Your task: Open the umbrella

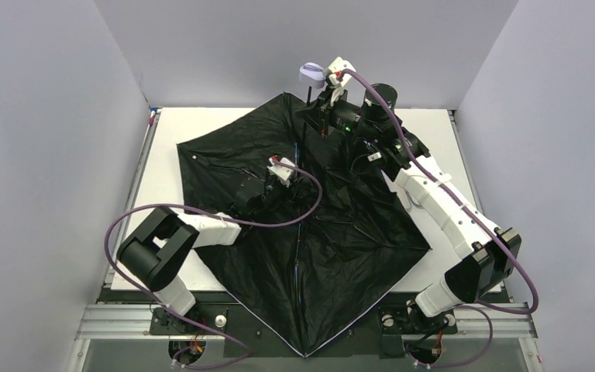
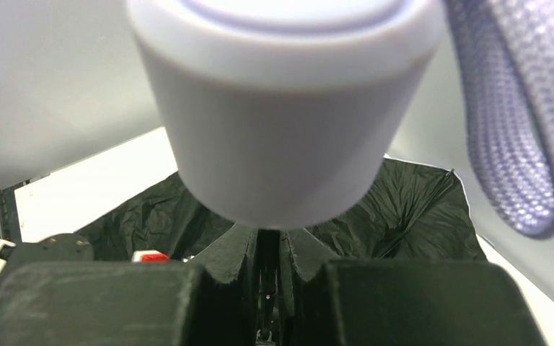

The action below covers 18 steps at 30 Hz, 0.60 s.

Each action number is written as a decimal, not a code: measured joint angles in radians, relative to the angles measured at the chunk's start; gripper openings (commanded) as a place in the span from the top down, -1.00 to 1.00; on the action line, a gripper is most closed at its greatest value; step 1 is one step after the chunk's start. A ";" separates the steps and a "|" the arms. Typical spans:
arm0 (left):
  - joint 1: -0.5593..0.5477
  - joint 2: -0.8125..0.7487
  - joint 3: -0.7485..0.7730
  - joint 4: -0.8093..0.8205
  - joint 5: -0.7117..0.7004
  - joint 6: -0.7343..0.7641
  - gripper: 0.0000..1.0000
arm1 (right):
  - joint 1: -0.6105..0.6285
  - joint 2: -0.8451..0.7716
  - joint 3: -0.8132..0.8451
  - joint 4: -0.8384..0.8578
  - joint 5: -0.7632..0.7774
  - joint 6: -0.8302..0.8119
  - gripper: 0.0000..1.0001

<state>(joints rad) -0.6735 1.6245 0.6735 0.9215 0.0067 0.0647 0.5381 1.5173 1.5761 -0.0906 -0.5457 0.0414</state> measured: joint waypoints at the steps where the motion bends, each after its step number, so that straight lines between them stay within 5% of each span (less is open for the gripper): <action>1: 0.000 0.015 0.000 -0.001 -0.003 -0.002 0.38 | 0.000 0.000 0.000 0.000 -0.002 0.000 1.00; 18: -0.094 0.093 -0.062 0.052 -0.154 -0.262 0.64 | -0.001 0.043 0.107 -0.154 -0.023 0.042 1.00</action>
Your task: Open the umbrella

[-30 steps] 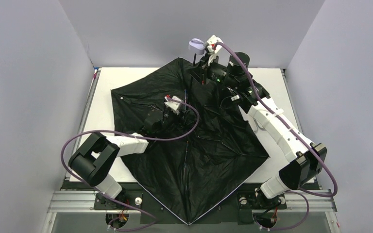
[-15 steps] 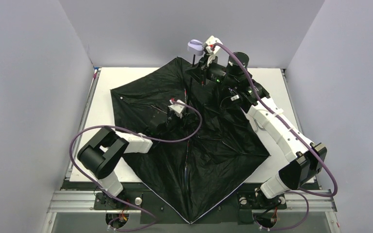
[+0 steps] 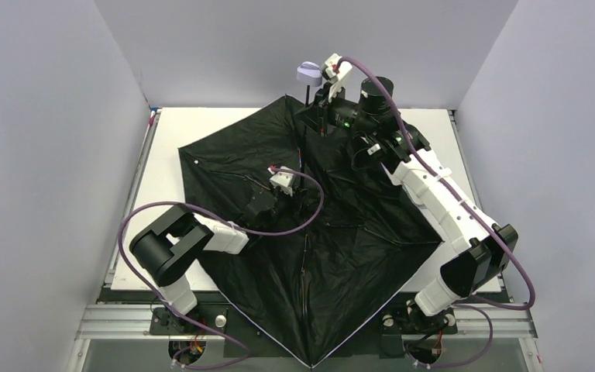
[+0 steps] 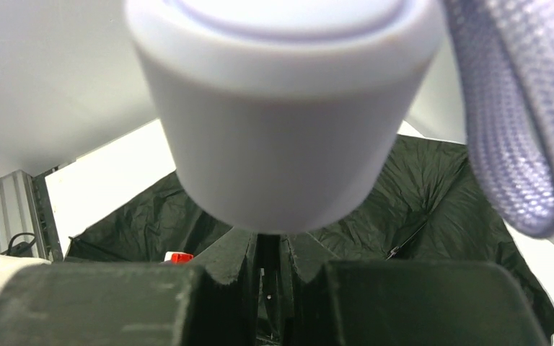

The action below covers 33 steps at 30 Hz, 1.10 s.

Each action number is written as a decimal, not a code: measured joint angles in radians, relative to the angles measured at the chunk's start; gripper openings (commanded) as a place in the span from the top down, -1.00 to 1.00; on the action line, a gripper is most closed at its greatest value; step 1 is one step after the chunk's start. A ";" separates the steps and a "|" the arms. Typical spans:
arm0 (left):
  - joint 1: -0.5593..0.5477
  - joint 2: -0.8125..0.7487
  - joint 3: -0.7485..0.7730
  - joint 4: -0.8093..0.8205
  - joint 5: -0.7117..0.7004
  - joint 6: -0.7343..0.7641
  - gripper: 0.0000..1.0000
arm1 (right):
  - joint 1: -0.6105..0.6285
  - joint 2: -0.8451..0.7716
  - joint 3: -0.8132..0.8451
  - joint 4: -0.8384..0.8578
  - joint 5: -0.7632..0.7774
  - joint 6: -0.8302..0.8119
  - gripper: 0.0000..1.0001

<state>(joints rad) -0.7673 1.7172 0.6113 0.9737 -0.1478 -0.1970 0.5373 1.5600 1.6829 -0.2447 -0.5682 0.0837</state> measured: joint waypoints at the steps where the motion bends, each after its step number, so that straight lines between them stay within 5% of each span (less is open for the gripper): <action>1: -0.003 0.004 0.000 0.005 -0.008 -0.006 0.63 | 0.000 0.000 0.000 0.000 0.000 0.003 1.00; 16: -0.047 0.225 0.062 0.126 -0.111 -0.128 0.46 | 0.003 -0.051 -0.055 0.009 -0.015 -0.056 1.00; 27: -0.075 0.315 0.138 0.148 -0.194 -0.181 0.62 | 0.008 -0.106 -0.121 0.034 -0.008 -0.111 1.00; 31: -0.089 0.349 0.166 0.172 -0.223 -0.185 1.00 | 0.007 -0.119 -0.136 0.036 -0.001 -0.128 1.00; 33: -0.095 0.350 0.166 0.180 -0.236 -0.175 1.00 | 0.008 -0.125 -0.143 0.038 0.002 -0.129 1.00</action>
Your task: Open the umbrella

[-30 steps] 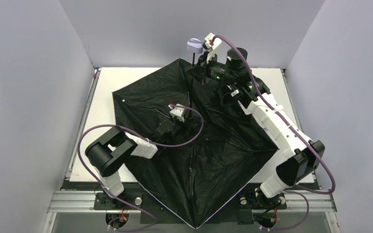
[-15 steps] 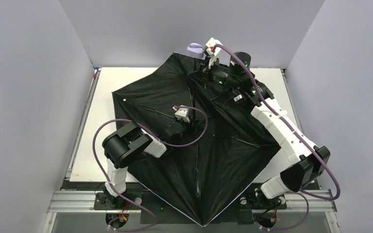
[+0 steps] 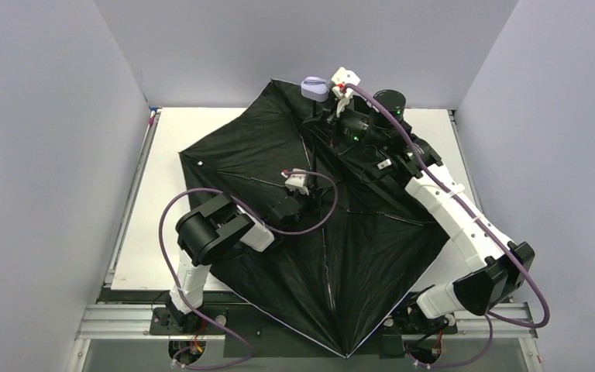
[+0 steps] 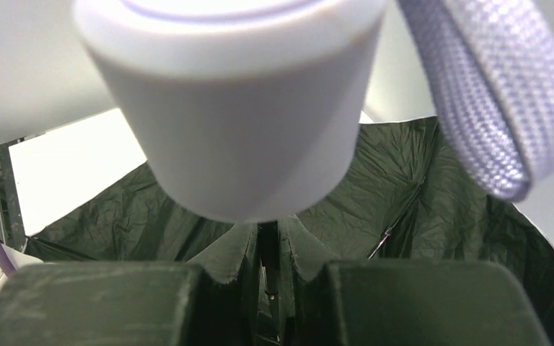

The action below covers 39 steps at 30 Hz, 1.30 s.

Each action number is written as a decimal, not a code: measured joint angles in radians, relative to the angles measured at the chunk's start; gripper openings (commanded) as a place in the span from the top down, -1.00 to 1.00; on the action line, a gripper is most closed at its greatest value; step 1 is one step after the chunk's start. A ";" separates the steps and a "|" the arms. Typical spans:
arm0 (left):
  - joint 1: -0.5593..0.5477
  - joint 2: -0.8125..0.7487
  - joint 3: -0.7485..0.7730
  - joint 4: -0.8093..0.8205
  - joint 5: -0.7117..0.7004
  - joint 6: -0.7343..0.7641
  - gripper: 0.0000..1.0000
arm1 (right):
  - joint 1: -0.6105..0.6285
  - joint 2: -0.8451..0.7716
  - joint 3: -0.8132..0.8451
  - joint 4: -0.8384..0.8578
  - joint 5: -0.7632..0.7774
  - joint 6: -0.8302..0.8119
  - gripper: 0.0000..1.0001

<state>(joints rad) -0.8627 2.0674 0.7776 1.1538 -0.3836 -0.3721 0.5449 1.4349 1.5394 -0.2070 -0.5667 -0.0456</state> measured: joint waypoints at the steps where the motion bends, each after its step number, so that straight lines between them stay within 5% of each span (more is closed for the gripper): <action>1: -0.002 -0.003 -0.001 0.000 -0.005 0.007 1.00 | 0.000 -0.004 -0.004 0.000 0.000 0.000 1.00; 5: -0.011 -0.073 -0.050 -0.019 -0.011 0.061 0.96 | 0.000 -0.025 -0.024 0.003 0.000 0.009 1.00; 9: 0.008 -0.182 -0.129 -0.073 0.026 0.141 0.44 | -0.002 -0.041 -0.050 0.023 -0.002 0.034 1.00; 17: 0.041 -0.306 -0.170 -0.172 0.132 0.307 -0.09 | -0.002 -0.083 -0.116 0.076 -0.014 0.034 1.00; 23: 0.043 -0.412 -0.169 -0.183 0.197 0.392 -0.08 | -0.003 -0.102 -0.142 0.095 -0.018 0.029 1.00; 34: 0.085 -0.409 -0.150 -0.149 0.324 0.463 0.54 | -0.005 -0.104 -0.143 0.096 -0.027 0.026 1.00; 39: 0.103 -0.333 -0.162 -0.115 0.364 0.463 0.58 | -0.013 -0.103 -0.137 0.091 -0.033 0.032 1.00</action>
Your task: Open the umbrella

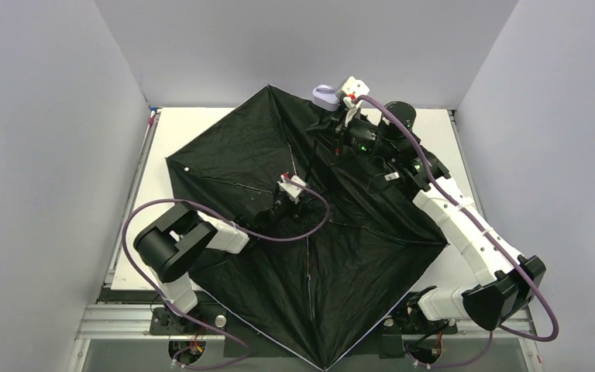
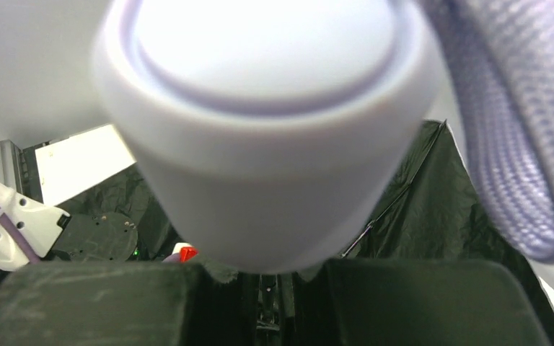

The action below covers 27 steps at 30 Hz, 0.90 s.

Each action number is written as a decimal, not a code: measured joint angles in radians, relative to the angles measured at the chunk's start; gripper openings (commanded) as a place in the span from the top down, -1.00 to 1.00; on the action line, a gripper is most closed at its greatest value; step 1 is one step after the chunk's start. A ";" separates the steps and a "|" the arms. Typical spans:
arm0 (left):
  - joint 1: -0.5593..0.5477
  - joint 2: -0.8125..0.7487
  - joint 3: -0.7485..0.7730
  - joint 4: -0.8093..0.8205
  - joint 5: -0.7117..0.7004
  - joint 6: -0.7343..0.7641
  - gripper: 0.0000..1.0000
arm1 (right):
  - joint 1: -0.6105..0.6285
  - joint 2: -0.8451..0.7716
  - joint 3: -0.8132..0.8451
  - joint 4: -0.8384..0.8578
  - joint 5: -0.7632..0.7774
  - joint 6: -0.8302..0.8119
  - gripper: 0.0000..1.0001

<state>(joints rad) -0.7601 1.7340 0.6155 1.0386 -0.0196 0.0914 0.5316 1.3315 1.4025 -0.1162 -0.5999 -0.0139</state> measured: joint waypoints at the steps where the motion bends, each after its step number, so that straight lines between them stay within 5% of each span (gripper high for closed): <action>1: 0.003 0.018 -0.007 0.011 0.004 0.000 0.58 | -0.002 0.000 0.005 -0.011 -0.002 0.002 1.00; 3: 0.006 0.043 -0.009 0.045 0.006 -0.001 0.59 | -0.003 0.003 0.013 -0.026 -0.003 0.008 1.00; 8: 0.011 0.055 -0.008 0.077 0.015 0.005 1.00 | -0.010 0.014 0.045 -0.058 -0.008 0.030 1.00; 12: 0.016 0.033 0.015 0.018 0.033 0.013 1.00 | -0.018 0.015 0.046 -0.055 -0.015 0.029 0.95; 13: 0.018 0.012 0.018 -0.017 0.037 0.016 1.00 | -0.021 0.015 0.046 -0.053 -0.019 0.029 0.85; 18: 0.036 -0.116 0.062 -0.264 0.054 0.025 1.00 | -0.022 -0.032 0.004 -0.039 -0.018 0.011 -0.27; 27: 0.128 -0.263 0.268 -0.463 0.086 0.103 1.00 | -0.022 -0.228 -0.173 -0.121 0.035 -0.058 -0.48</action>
<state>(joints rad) -0.6323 1.4712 0.8833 0.5751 0.0666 0.1944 0.5095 1.1034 1.2293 -0.2371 -0.5644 -0.0723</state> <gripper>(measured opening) 0.098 0.732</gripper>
